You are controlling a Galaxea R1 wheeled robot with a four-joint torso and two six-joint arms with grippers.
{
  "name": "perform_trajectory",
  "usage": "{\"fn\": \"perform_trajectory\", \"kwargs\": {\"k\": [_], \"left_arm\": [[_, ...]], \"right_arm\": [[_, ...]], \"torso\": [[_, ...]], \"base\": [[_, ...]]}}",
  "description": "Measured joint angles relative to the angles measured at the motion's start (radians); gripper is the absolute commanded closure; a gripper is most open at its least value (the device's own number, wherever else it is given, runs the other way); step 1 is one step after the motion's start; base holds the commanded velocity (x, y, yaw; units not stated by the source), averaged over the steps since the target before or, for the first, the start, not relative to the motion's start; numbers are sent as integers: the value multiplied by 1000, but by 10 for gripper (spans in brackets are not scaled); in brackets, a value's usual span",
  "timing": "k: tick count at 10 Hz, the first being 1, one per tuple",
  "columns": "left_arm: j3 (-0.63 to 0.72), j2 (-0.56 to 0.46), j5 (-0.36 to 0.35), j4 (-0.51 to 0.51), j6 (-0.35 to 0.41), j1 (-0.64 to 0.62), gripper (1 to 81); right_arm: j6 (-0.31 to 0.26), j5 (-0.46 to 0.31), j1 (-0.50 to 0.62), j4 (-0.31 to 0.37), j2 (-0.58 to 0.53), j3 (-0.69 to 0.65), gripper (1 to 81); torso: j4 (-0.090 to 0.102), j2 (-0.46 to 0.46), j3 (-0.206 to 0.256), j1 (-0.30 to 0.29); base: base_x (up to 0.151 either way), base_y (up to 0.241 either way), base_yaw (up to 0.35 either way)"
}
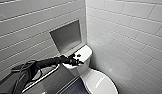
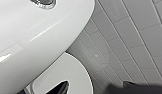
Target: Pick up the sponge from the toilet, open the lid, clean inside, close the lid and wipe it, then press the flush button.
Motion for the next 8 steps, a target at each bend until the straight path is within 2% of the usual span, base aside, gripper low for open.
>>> {"fn": "perform_trajectory", "kwargs": {"k": [2,4,8], "left_arm": [[-78,76,30,-15,0,-75,10],[-158,93,57,-19,0,-139,10],[-277,150,124,-17,0,-176,10]], "right_arm": [[0,3,8,0,-3,13,811],[-1,13,-3,0,-3,13,811],[-3,32,-117,-2,-3,33,811]], "torso": [[0,0,-13,0],[0,1,-11,1],[0,1,-11,1]], "base": [[0,0,0],[0,0,0],[0,0,0]]}}
